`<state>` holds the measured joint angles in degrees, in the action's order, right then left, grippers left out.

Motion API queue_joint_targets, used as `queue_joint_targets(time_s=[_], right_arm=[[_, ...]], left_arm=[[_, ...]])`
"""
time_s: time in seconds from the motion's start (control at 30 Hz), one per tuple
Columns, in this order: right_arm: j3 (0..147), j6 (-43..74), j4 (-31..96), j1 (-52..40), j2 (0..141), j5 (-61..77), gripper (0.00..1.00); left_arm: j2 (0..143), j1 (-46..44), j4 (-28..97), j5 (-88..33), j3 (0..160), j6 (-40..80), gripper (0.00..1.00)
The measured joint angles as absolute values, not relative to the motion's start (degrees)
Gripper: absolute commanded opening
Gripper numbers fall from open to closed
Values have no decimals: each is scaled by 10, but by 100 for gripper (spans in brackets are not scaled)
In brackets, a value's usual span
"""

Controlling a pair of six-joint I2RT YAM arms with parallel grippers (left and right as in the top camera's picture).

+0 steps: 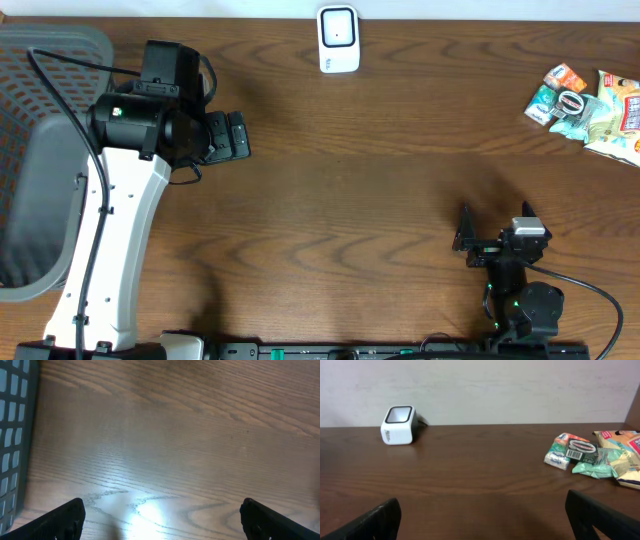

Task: Scan the item barcode

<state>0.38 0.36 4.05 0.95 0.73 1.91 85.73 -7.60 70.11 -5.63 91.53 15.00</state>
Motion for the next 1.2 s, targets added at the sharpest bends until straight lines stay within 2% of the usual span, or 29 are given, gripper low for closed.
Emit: queue_joint_targets(time_s=[0.5, 1.2], right_arm=[[4, 4, 40, 10, 7, 19, 99], [4, 4, 40, 10, 7, 19, 99]], left_arm=[[845, -76, 701, -56, 915, 150, 98], [707, -76, 701, -56, 915, 150, 98]])
